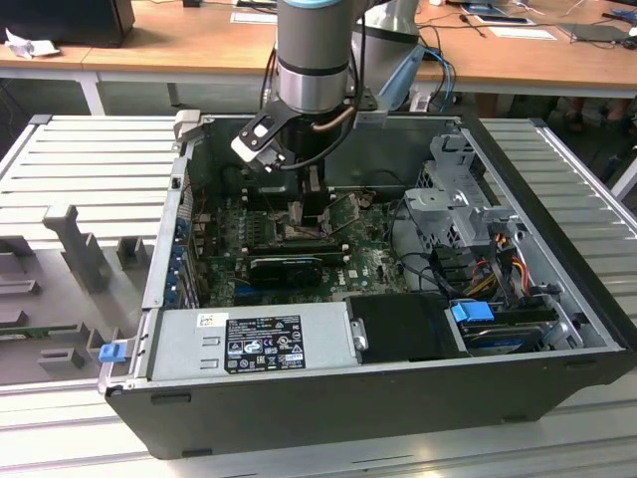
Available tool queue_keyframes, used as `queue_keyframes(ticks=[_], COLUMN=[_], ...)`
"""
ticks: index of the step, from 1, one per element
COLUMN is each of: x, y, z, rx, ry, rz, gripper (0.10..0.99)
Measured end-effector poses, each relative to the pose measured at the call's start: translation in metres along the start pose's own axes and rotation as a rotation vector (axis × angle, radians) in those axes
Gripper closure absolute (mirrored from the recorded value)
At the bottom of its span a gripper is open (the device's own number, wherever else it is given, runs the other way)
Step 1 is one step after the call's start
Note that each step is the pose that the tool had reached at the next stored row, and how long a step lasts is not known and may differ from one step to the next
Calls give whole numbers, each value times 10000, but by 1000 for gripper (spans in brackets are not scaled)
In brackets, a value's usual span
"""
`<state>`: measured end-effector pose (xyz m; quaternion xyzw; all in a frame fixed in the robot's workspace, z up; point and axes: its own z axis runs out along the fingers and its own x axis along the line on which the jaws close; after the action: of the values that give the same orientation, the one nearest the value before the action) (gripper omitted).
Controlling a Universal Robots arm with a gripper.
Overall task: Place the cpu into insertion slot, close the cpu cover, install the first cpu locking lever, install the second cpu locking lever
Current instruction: 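Place the cpu into insertion slot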
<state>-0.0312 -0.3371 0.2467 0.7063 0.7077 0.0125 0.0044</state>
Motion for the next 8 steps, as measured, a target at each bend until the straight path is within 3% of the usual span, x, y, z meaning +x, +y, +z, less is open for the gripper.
queue_keyframes(ticks=[8], x=[80], y=[-47], z=[113], rx=[0], ry=[0], rz=[-1], gripper=[557])
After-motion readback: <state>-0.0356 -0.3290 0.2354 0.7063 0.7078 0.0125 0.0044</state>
